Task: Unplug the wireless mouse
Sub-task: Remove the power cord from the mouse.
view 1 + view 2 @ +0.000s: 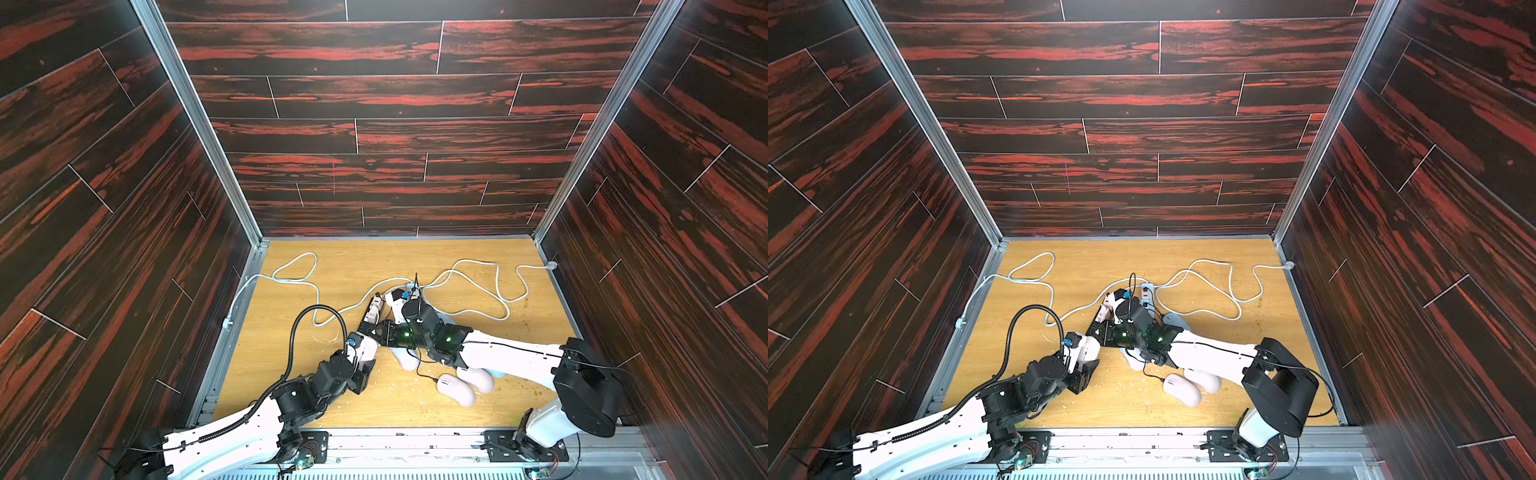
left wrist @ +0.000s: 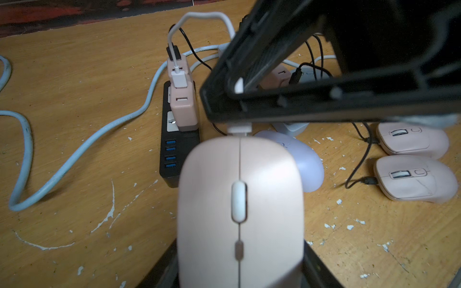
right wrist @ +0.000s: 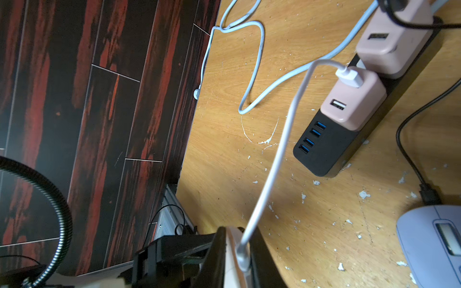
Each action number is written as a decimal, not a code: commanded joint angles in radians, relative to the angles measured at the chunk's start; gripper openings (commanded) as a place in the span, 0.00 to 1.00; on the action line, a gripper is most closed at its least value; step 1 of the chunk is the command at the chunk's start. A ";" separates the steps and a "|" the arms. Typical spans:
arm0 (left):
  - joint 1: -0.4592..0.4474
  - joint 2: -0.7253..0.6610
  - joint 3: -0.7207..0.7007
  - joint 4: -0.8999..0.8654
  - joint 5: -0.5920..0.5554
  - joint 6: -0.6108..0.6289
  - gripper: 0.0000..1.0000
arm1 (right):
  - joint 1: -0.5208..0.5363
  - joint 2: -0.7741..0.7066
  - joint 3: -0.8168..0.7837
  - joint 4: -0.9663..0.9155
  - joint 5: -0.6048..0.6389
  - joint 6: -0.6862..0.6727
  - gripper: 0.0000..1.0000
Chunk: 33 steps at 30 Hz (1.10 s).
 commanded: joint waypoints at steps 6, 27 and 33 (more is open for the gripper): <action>-0.002 -0.012 0.005 0.024 -0.009 -0.003 0.00 | 0.003 0.008 0.020 0.012 -0.013 0.005 0.11; -0.001 0.026 0.030 -0.070 0.019 -0.007 0.00 | -0.107 -0.034 0.097 -0.053 -0.021 -0.070 0.00; -0.001 0.014 0.027 -0.092 0.034 -0.021 0.00 | -0.119 -0.045 0.085 -0.036 -0.018 -0.058 0.00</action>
